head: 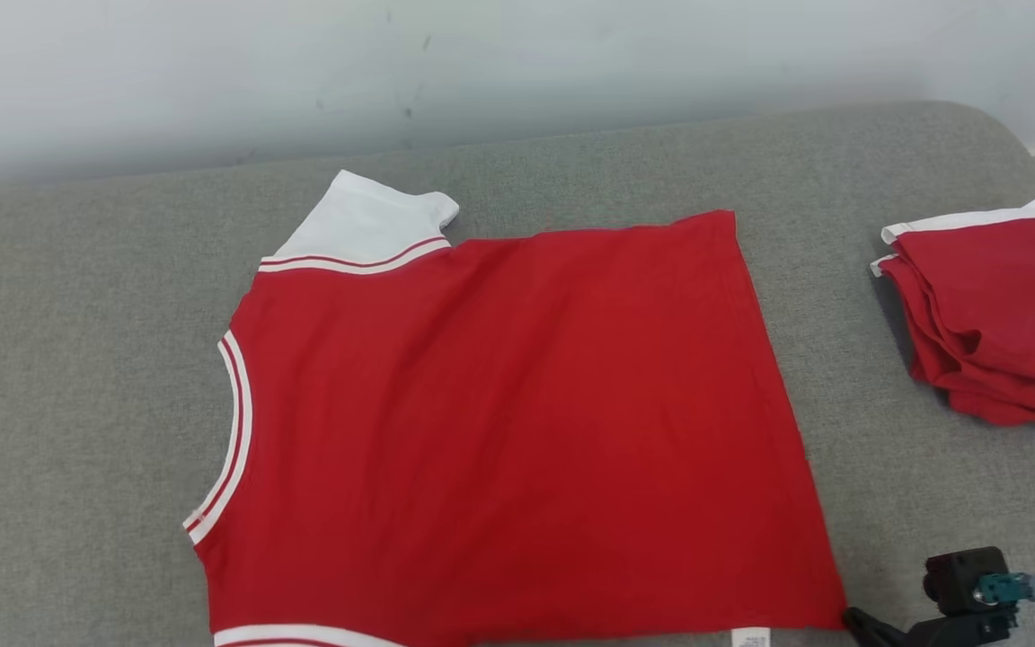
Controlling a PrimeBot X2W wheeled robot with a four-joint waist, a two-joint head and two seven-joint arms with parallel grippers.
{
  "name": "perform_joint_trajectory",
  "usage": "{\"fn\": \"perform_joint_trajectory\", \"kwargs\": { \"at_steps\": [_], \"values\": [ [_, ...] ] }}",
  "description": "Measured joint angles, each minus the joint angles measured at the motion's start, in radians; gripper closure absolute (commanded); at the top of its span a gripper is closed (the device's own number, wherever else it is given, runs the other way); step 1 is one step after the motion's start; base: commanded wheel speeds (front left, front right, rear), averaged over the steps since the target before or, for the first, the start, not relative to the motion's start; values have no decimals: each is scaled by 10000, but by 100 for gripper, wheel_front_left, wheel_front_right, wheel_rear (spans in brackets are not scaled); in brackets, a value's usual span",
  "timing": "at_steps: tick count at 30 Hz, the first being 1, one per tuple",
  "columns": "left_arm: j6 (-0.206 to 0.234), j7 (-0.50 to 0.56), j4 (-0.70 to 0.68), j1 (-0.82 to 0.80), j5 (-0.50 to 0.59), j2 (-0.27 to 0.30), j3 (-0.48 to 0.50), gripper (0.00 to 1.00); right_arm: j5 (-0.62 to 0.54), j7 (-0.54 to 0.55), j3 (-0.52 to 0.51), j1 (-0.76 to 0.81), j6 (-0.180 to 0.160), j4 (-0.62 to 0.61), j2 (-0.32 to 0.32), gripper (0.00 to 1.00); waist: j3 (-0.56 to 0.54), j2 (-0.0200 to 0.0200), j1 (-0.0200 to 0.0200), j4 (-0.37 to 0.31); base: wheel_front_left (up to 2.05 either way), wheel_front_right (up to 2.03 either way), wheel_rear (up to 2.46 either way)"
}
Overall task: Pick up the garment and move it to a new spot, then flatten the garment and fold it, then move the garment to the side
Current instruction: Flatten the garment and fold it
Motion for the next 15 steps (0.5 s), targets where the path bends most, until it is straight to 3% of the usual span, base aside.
{"fn": "perform_joint_trajectory", "kwargs": {
  "at_steps": [9, 15],
  "values": [
    [86, 182, -1166, 451, -249, -29, 393, 100, 63, 96, -391, 188, -136, -489, -184, 100, 275, 1, 0, 113, 0, 0, 0],
    [-194, 138, -1839, -635, -257, 155, 318, 100, 153, 82, -458, 114, -136, -1066, -199, 100, 241, 1, 0, 173, 0, 0, 0]
  ]
}}
